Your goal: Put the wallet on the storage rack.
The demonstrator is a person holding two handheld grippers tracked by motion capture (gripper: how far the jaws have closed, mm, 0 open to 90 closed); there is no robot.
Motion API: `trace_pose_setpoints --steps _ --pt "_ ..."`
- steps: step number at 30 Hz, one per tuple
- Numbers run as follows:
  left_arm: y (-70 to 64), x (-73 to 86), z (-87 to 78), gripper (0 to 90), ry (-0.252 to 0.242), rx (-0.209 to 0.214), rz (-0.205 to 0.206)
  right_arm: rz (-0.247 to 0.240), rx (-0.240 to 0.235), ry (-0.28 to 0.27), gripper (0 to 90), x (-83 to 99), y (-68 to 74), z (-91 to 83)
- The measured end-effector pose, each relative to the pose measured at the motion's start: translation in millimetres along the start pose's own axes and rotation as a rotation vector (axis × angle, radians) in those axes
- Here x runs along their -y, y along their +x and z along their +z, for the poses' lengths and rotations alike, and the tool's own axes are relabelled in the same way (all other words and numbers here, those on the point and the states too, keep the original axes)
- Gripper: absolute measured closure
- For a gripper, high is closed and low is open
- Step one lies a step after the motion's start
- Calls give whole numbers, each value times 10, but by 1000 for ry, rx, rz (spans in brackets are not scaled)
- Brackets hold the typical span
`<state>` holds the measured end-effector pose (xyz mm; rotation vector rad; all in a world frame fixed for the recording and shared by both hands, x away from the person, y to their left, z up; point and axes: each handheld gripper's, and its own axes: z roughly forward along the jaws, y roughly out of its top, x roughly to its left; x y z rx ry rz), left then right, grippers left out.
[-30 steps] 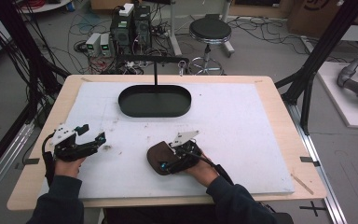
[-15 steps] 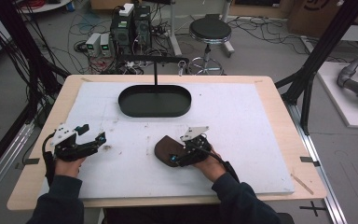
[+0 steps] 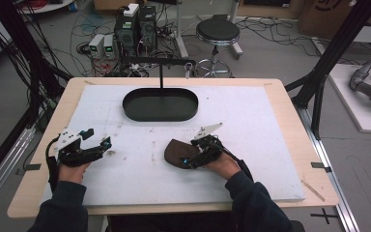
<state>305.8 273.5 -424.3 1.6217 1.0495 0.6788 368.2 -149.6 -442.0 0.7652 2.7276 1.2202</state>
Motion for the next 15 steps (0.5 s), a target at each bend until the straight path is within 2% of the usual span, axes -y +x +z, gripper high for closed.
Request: trace_pose_setpoints --steps 5,7,8,10,13,15 --pt "-12 -1 10 229 7 3 5 24 -77 2 137 34 -77 63" --pt "-18 -3 13 229 7 8 7 30 -85 4 148 39 -85 69" --pt "-18 -3 13 229 7 8 8 33 -88 9 184 35 -76 62" --pt "-13 -3 11 229 6 4 6 21 -80 14 197 24 -55 49" --pt "-4 -3 5 229 4 2 1 -21 -42 12 235 -2 -7 17" --pt "2 -3 4 229 2 1 0 -39 -23 6 293 -16 12 -19"
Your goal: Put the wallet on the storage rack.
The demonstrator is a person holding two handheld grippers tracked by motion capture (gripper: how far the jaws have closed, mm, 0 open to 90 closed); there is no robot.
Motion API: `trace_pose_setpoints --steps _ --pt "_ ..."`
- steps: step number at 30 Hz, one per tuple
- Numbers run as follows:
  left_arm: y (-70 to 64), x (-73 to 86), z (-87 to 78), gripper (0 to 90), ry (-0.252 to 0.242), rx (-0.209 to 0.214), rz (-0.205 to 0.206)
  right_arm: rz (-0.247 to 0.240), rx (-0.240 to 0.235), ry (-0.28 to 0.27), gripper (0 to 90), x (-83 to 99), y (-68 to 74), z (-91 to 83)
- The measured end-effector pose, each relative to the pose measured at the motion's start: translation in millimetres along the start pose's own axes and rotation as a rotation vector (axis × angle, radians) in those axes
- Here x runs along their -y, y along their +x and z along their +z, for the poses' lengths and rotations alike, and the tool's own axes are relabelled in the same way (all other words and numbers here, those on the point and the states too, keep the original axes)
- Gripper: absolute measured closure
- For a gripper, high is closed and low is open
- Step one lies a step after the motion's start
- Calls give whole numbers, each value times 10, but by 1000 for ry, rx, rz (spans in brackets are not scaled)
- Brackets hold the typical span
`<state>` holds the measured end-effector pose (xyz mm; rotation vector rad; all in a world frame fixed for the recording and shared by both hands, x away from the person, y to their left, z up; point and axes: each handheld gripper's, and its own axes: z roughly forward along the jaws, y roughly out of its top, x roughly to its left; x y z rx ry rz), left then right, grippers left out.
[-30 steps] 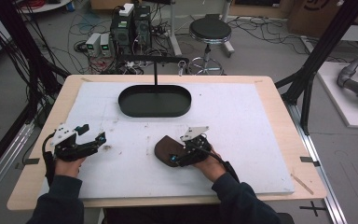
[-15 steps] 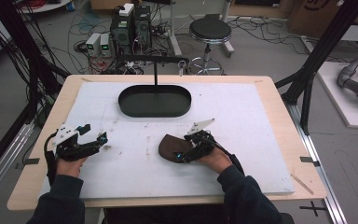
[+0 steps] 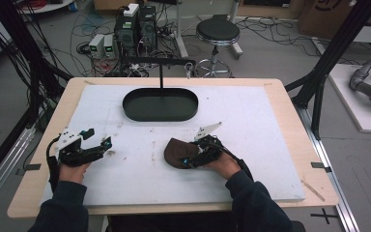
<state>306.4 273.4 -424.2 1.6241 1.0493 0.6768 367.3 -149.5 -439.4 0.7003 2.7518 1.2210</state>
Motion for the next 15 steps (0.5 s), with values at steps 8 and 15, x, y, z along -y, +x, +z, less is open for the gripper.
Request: trace_pose_setpoints --steps 8,15 --pt "16 -1 -7 229 -3 -2 -2 -72 172 -68 525 -56 24 -256" --pt "21 -1 -13 229 -8 -2 -5 -140 392 -122 644 -65 81 -456"
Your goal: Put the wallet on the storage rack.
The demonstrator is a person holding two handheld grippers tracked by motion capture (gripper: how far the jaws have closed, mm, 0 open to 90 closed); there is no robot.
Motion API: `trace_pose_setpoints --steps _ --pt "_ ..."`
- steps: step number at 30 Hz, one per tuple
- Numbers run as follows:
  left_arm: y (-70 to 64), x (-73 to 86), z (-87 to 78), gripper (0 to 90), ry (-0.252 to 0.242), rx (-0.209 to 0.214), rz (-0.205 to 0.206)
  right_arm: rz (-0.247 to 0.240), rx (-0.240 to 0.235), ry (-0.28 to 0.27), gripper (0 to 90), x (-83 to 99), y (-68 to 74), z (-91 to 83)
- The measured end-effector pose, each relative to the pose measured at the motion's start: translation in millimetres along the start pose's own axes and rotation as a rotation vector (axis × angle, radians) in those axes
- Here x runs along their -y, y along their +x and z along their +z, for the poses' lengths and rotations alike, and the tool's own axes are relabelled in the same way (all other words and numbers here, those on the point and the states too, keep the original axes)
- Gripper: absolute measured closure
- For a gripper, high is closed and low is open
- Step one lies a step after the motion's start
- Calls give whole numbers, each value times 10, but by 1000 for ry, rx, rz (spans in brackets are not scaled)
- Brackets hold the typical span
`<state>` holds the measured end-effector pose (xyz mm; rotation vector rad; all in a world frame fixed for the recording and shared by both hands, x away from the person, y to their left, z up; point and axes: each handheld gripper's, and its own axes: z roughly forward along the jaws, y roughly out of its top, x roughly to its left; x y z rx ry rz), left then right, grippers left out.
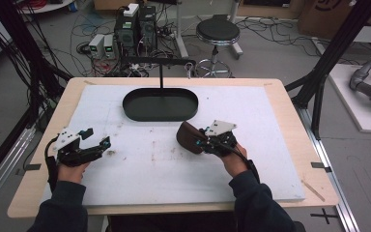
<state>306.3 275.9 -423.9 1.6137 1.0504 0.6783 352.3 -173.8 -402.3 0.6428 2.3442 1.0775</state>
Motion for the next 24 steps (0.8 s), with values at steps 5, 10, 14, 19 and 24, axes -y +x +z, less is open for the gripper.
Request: trace_pose_setpoints --steps 5,10,14,19,24 --pt "-2 -1 7 229 3 3 2 -39 -79 -52 665 -18 59 -33" --pt "-6 -1 9 229 3 1 1 -69 -129 -63 660 -38 132 -38" --pt "-4 0 11 229 4 0 1 -33 -177 -59 638 -19 98 -38" --pt "-1 2 11 229 5 1 -1 -14 -182 -59 579 -12 82 -31" --pt "-3 2 15 229 5 2 0 7 -179 -63 489 -5 66 -21"
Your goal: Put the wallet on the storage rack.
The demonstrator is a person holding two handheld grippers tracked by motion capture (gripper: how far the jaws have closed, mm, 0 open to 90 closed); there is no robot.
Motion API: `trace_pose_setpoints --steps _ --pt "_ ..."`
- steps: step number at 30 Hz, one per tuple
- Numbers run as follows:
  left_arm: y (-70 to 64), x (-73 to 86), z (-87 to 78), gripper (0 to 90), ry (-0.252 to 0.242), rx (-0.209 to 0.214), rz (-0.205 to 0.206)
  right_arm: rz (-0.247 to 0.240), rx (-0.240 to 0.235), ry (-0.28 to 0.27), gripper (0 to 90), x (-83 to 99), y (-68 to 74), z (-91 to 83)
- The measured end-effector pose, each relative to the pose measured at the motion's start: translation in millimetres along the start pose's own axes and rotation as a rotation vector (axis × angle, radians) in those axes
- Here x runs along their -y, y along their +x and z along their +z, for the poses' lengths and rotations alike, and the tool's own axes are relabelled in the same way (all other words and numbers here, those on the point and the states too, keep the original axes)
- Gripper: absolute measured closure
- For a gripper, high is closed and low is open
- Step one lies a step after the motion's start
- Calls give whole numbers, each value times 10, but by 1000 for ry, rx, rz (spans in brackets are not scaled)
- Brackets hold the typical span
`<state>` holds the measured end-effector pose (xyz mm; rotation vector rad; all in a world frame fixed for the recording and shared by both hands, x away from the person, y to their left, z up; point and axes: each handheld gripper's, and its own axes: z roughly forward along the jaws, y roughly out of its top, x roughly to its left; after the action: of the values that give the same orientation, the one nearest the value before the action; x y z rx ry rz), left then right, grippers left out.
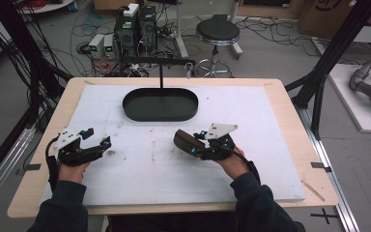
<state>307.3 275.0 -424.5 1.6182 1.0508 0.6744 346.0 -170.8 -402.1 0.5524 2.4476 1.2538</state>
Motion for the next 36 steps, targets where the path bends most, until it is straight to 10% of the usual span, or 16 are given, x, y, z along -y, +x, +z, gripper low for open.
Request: trace_pose_setpoints --steps 10,16,36 --pt "-4 1 6 229 4 5 1 65 -28 18 320 51 -18 91" --pt "-3 -1 1 229 3 7 4 16 -24 74 635 28 39 179" --pt "-2 -7 27 229 -6 15 13 173 -17 -84 657 -687 -513 464"
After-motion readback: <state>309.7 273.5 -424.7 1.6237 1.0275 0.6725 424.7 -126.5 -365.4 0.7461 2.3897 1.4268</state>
